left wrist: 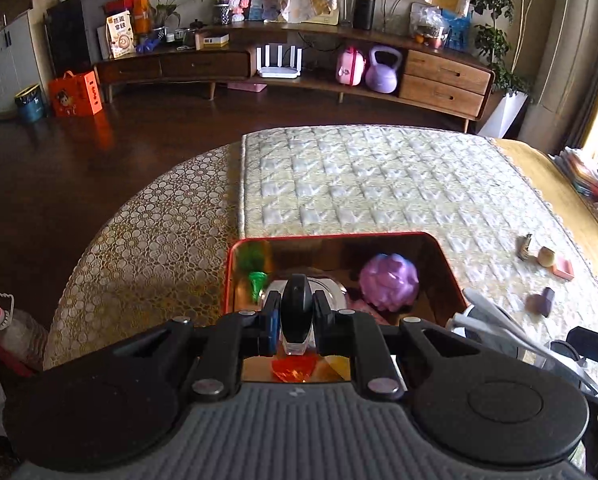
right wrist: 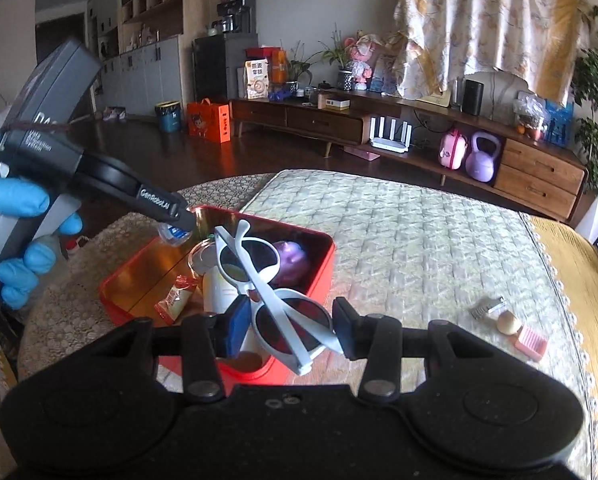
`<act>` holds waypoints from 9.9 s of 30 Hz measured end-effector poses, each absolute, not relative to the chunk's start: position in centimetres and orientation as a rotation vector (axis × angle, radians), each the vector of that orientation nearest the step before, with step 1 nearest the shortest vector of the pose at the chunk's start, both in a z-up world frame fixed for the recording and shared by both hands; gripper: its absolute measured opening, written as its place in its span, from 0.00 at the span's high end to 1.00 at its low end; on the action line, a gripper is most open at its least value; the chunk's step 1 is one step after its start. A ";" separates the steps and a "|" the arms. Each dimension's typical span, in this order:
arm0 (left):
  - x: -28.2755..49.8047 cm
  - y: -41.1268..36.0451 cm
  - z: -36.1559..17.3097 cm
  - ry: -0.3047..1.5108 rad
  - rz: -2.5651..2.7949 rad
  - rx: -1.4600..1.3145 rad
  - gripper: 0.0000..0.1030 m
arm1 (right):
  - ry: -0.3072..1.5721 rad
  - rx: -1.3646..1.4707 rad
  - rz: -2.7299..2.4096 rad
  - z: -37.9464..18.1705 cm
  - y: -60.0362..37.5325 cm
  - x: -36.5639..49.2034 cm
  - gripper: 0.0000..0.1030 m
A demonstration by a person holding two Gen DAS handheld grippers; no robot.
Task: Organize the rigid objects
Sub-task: 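Carry the sunglasses to the red box with the right gripper while the left carries the bottle, then lower and open the right gripper to drop the sunglasses while the left drops the bottle, then withdraw both grippers from the red box toward the remaining items, then grasp the pink ridged box with the right gripper while the left grasps the purple block, then carry the pink box over the red box with the right gripper while the left carries the purple block, then open the right gripper to drop the pink box while the left drops the purple block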
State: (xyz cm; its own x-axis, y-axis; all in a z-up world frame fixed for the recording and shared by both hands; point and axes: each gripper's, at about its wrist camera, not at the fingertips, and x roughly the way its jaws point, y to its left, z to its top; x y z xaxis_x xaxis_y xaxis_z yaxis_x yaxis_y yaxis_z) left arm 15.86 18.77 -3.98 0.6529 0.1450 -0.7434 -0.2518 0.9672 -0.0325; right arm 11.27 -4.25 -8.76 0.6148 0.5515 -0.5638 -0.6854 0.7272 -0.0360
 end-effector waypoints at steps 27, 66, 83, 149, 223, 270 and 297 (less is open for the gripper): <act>21.6 21.5 -8.1 0.879 0.244 -0.125 0.85 | 0.562 -0.460 0.737 -13.0 3.7 14.8 0.57; 16.8 18.9 -5.9 0.854 0.221 -0.145 0.47 | 0.619 -0.130 0.730 -9.2 -6.7 10.7 0.35; 11.9 12.4 -3.0 0.760 0.141 -0.119 0.30 | 0.567 0.026 0.588 -8.3 -15.7 9.0 0.15; 26.1 -6.4 -14.0 0.773 -0.081 0.093 0.20 | 0.755 -0.078 0.320 -17.5 -20.3 29.6 0.27; 7.9 8.4 -4.4 0.738 0.106 -0.121 0.79 | 0.619 -0.017 0.669 -7.4 -10.8 8.3 0.57; 19.6 19.3 -9.1 0.865 0.244 -0.050 0.79 | 0.683 -0.298 0.750 -12.2 1.4 14.6 0.56; 16.7 18.7 -8.8 0.842 0.227 -0.048 0.79 | 0.680 -0.289 0.724 -10.9 0.3 12.9 0.48</act>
State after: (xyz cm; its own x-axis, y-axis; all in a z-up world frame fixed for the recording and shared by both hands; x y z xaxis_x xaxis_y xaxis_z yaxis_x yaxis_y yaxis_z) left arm 16.71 18.66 -8.77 0.6432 0.1806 -0.7441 -0.2184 0.9747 0.0478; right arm 12.90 0.32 -10.86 0.5492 0.5115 -0.6608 -0.6911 0.7226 -0.0151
